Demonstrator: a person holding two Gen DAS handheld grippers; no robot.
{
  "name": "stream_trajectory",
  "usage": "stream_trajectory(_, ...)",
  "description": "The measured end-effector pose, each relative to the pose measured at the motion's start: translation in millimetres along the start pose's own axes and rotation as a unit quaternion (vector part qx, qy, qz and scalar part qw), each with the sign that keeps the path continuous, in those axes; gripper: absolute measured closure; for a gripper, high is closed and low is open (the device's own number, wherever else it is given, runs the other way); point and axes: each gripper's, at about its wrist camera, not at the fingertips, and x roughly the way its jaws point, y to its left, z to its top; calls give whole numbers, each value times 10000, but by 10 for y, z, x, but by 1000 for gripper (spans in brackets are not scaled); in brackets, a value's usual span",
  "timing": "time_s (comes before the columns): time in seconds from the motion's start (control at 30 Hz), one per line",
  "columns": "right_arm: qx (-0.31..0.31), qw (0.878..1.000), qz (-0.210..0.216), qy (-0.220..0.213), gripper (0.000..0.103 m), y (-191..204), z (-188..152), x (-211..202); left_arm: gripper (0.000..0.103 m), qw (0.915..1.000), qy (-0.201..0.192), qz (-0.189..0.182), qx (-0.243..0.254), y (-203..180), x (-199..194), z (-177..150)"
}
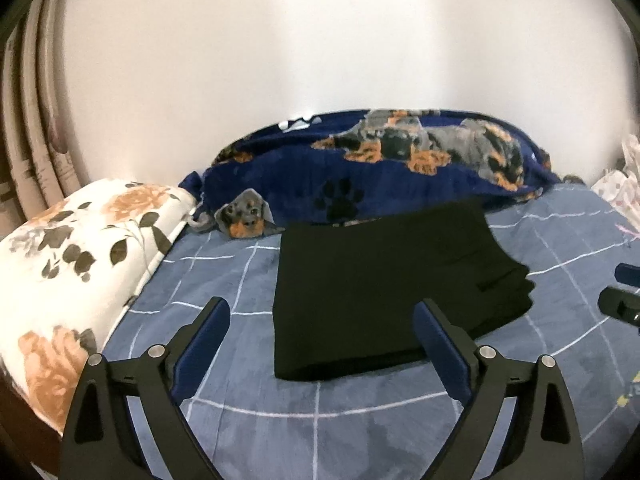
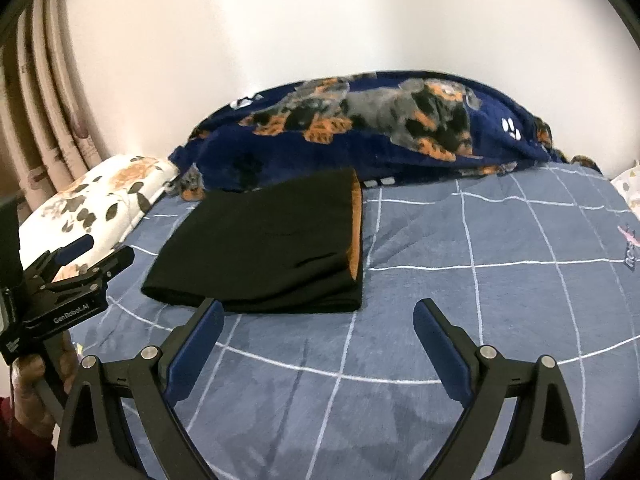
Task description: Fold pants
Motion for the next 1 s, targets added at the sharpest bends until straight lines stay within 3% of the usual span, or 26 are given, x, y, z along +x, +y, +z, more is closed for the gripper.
stream_trajectory(0.17, -309, 9993, -42, -200, 9, 206, -18, -306, 0, 9990, -392, 207, -80, 64, -408, 127)
stream_trajectory(0.27, -446, 9983, 14, -374, 9, 307, -22, -514, 0, 9973, -679, 165, -238, 187, -692, 236)
stream_trajectory(0.4, -569, 9966, 68, -583, 8, 398, -24, -745, 0, 9922, -1112, 491, -285, 267, -1074, 355)
stream_trajectory(0.57, -649, 9951, 98, -746, 8, 452, -47, -956, 0, 9910, -1285, 70, -367, 123, -1467, 401)
stream_trajectory(0.6, -646, 9950, 99, -762, 8, 453, -48, -982, 0, 9912, -1264, -40, -401, 233, -1423, 431)
stream_trajectory(0.63, -631, 9949, 101, -786, 8, 450, -48, -1015, 0, 9910, -1266, -91, -427, 66, -1614, 386)
stream_trajectory(0.73, -602, 9945, 95, -849, 8, 442, -42, -1088, 0, 9910, -1201, -318, -488, 250, -1540, 442)
stream_trajectory(0.9, -614, 9937, 98, -933, 8, 455, -34, -1171, 0, 9901, -1297, -270, -471, -450, -2052, 293)
stream_trajectory(1.0, -660, 9933, 107, -941, 8, 472, -27, -1168, 0, 9902, -1335, 6, -417, -545, -2108, 209)
